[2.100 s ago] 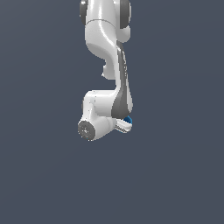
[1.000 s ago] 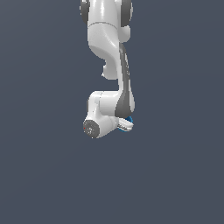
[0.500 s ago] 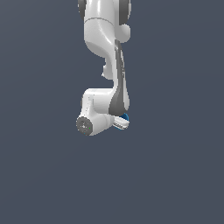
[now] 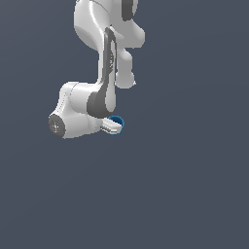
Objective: Pick up the object and move it to a goal position.
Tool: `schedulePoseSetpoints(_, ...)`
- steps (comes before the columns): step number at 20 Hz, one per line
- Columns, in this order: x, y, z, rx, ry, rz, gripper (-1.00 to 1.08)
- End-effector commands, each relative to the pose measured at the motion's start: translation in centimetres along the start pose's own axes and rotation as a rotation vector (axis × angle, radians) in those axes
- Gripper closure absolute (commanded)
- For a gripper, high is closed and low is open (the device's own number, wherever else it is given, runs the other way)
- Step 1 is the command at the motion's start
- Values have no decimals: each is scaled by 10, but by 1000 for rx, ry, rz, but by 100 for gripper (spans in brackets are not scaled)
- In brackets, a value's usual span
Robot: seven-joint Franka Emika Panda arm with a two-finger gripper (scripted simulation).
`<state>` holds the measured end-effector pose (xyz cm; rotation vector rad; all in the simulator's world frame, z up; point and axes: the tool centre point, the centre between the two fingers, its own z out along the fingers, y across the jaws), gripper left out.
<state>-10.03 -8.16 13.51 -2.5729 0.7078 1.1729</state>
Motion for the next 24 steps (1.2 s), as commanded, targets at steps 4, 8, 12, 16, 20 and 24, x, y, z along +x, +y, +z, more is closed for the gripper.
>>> schedulePoseSetpoints(4,-10,53,-38,0,0,0,108)
schedulePoseSetpoints(8,-15,89,-64,-1,0,0,108)
schedulePoseSetpoints(12,-18,117,-85,-2,1,-1,108)
schedulePoseSetpoints(16,-20,134,-97,-2,1,-1,108)
schedulePoseSetpoints(20,-21,142,-104,-2,2,-3,108)
schedulePoseSetpoints(24,-21,145,-106,-2,2,-3,108)
